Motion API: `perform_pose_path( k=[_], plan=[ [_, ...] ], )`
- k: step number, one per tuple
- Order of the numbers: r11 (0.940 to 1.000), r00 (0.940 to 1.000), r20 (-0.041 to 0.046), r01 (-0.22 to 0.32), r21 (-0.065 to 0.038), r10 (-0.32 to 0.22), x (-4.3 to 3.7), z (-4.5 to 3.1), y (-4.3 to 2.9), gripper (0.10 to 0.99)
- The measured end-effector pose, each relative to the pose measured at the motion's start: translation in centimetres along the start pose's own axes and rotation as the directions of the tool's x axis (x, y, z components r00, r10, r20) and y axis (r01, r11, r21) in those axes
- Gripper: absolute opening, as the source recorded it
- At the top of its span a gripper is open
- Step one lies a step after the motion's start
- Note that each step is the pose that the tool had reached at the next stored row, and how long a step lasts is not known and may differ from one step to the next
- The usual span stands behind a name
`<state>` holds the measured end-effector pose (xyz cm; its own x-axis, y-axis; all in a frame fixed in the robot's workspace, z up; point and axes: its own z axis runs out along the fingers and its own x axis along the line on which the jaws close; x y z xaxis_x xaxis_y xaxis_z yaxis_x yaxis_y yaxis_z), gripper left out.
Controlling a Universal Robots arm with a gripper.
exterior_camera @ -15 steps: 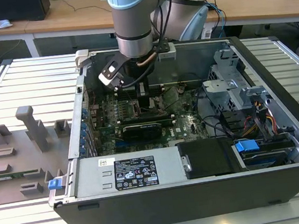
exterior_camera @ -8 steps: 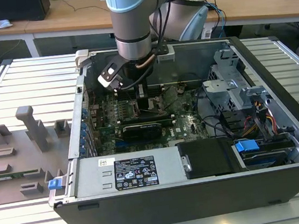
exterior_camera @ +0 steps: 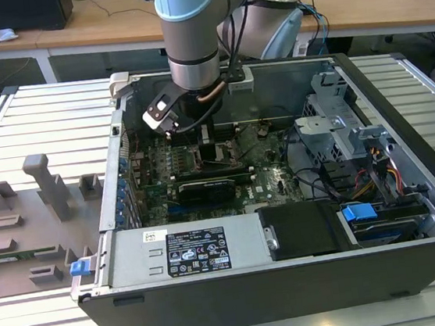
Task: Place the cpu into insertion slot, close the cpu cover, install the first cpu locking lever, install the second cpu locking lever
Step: 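Place the cpu into insertion slot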
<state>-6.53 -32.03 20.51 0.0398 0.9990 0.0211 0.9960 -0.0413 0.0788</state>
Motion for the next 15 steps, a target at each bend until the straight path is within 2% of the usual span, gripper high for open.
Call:
perform_pose_path(
  k=[2,15],
  plan=[
    [1.0000,1.0000,-0.0005,0.004,0.000,-0.004,0.09,0.11,0.36,0.541],
    [0.9999,0.9999,-0.0010,0.015,0.000,-0.015,0.25,0.67,0.68,0.541]
  ],
)
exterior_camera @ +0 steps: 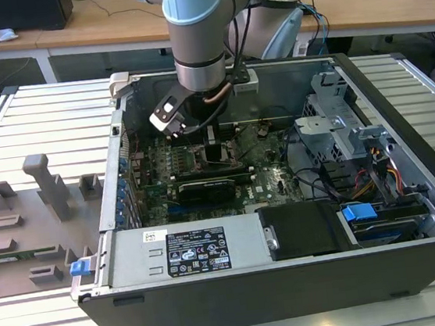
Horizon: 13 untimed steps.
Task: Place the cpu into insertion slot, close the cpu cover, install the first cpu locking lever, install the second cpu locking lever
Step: 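Place the cpu into insertion slot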
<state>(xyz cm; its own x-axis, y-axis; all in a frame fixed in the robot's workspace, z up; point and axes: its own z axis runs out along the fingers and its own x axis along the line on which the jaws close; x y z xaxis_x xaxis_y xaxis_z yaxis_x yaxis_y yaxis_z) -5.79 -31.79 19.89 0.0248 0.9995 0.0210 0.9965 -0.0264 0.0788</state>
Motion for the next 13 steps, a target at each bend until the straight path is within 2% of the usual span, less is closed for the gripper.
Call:
perform_pose_path(
  k=[7,8,11,13],
  plan=[
    [1.0000,1.0000,-0.0002,0.000,0.000,0.000,0.00,0.03,0.02,0.553],
    [1.0000,1.0000,-0.0002,0.000,0.000,0.000,0.00,0.03,0.02,0.620],
    [1.0000,1.0000,-0.0002,0.000,0.000,0.000,0.01,-0.02,0.04,0.620],
    [1.0000,1.0000,-0.0003,0.000,0.000,0.000,0.02,-0.64,0.09,0.620]
  ],
)
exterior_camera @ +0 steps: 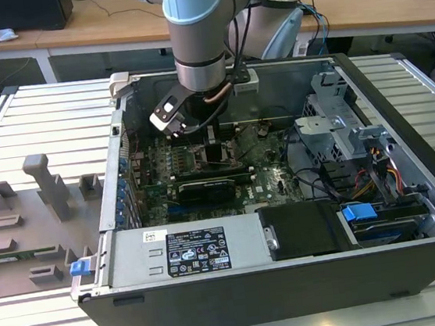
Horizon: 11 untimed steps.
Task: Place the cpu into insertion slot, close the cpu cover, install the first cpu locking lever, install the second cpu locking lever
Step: 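Place the cpu into insertion slot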
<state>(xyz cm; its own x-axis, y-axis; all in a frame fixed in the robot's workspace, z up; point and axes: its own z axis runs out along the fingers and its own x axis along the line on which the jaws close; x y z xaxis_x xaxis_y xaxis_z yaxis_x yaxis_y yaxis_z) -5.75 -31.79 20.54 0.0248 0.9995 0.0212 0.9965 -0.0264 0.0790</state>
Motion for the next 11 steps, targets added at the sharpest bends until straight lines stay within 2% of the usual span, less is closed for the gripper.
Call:
perform_pose_path(
  k=[1,5,6,7,8,9,10,11],
  plan=[
    [1.0000,1.0000,0.0000,0.000,0.000,0.000,0.09,-0.58,0.04,0.620],
    [1.0000,1.0000,0.0006,0.000,0.000,0.000,0.39,-1.59,0.11,0.604],
    [1.0000,1.0000,0.0009,0.000,0.000,0.000,0.41,-1.81,0.14,0.537],
    [1.0000,1.0000,0.0011,0.000,0.000,0.000,0.43,-2.04,0.16,0.537],
    [1.0000,1.0000,0.0017,0.000,0.000,0.000,0.46,-2.58,0.19,0.412],
    [1.0000,1.0000,0.0018,0.000,0.000,0.000,0.48,-2.87,0.22,0.353],
    [1.0000,1.0000,0.0021,0.000,0.000,0.000,0.50,-3.12,0.24,0.353],
    [1.0000,1.0000,0.0024,0.000,0.000,0.000,0.52,-3.46,0.26,0.294]
  ],
)
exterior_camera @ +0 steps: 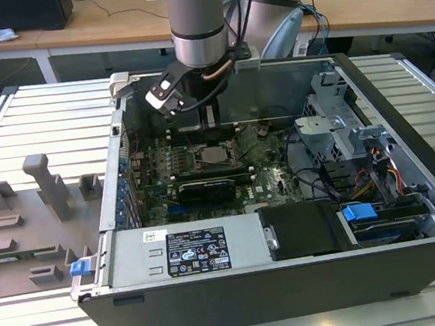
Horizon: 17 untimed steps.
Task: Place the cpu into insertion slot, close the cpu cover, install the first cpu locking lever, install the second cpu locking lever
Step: 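Place the cpu into insertion slot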
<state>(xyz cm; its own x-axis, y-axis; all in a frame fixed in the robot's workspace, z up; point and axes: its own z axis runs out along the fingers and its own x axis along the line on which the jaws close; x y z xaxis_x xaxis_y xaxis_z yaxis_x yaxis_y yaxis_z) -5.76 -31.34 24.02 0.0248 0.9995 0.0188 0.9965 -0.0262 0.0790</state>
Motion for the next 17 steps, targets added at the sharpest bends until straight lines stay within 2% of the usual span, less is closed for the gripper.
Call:
perform_pose_path(
  k=[3,8,17],
  plan=[
    [1.0000,1.0000,0.0005,0.000,0.000,0.000,0.07,-0.74,0.06,0.110],
    [1.0000,1.0000,0.0029,0.000,0.000,0.000,0.18,-2.07,0.16,0.106],
    [1.0000,1.0000,0.0028,0.000,0.000,0.000,0.18,-2.24,0.17,0.106]
  ],
)
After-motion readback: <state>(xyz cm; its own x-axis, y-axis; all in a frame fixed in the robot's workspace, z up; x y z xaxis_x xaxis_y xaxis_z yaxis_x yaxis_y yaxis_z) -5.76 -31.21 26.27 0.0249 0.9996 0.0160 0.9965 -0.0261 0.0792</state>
